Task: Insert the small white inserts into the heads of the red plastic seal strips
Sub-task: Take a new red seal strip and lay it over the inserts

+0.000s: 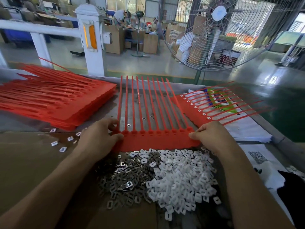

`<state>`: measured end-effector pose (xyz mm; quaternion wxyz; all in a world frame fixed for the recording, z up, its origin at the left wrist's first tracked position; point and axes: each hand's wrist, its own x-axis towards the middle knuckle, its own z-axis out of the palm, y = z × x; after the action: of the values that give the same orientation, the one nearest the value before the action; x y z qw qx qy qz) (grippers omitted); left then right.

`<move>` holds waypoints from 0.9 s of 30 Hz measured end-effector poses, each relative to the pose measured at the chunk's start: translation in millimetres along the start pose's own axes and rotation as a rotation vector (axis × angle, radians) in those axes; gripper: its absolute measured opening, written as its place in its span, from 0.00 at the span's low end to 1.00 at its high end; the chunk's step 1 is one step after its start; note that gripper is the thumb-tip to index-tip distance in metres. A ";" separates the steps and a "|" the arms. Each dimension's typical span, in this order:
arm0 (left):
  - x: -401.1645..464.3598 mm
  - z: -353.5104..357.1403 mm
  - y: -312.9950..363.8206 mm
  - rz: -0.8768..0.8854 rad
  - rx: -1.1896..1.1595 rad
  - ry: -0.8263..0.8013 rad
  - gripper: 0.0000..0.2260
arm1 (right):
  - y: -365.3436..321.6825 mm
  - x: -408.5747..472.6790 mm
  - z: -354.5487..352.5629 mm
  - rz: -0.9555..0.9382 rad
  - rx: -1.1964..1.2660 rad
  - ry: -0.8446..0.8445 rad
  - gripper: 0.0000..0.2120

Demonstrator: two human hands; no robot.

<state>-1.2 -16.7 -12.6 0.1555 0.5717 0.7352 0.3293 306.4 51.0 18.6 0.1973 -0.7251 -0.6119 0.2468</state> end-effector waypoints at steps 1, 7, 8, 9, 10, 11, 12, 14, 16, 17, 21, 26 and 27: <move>-1.3 -0.6 1.2 0.001 0.019 -0.005 0.21 | 0.1 -0.5 -1.4 0.001 -0.045 0.000 0.11; -5.2 -4.7 6.4 -0.019 0.076 -0.021 0.20 | -14.2 -12.3 15.3 -0.336 -0.044 0.176 0.08; -5.5 -5.0 6.6 -0.019 0.076 -0.025 0.20 | -20.0 -17.1 18.9 -0.426 0.035 0.120 0.05; -5.4 -5.2 6.5 -0.015 0.077 -0.028 0.20 | -26.0 -23.0 22.7 -0.514 0.087 0.030 0.04; -5.3 -5.3 6.3 -0.011 0.078 -0.029 0.20 | -31.5 -29.2 26.8 -0.598 0.098 -0.074 0.03; -5.1 -5.1 5.8 -0.007 0.076 -0.029 0.19 | -36.3 -35.9 31.0 -0.672 0.082 -0.177 0.04; -4.9 -4.8 5.1 -0.005 0.073 -0.028 0.19 | -40.7 -42.5 35.5 -0.725 0.063 -0.276 0.06; -4.4 -4.4 3.8 -0.001 0.068 -0.028 0.18 | -47.4 -52.2 42.8 -0.766 0.024 -0.419 0.12; -4.2 -3.9 3.2 0.004 0.067 -0.023 0.18 | -51.4 -57.4 45.5 -0.783 -0.045 -0.492 0.16; -4.2 -3.8 3.0 0.007 0.068 -0.021 0.17 | -52.8 -59.2 45.8 -0.792 -0.081 -0.524 0.18; -4.3 -3.6 4.1 0.016 0.097 -0.026 0.17 | -58.0 -66.6 45.9 -0.831 -0.149 -0.597 0.18; -5.9 -5.3 8.0 0.017 0.112 -0.025 0.16 | -61.4 -71.1 49.9 -0.868 -0.142 -0.564 0.11; -6.4 -5.4 8.5 0.017 0.114 -0.023 0.15 | -61.5 -71.7 50.9 -0.876 -0.129 -0.561 0.09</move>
<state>3.8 -23.3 -3.9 0.1283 0.5895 0.7462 0.2815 218.0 -9.7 22.4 0.0656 -0.3178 -0.9012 0.2874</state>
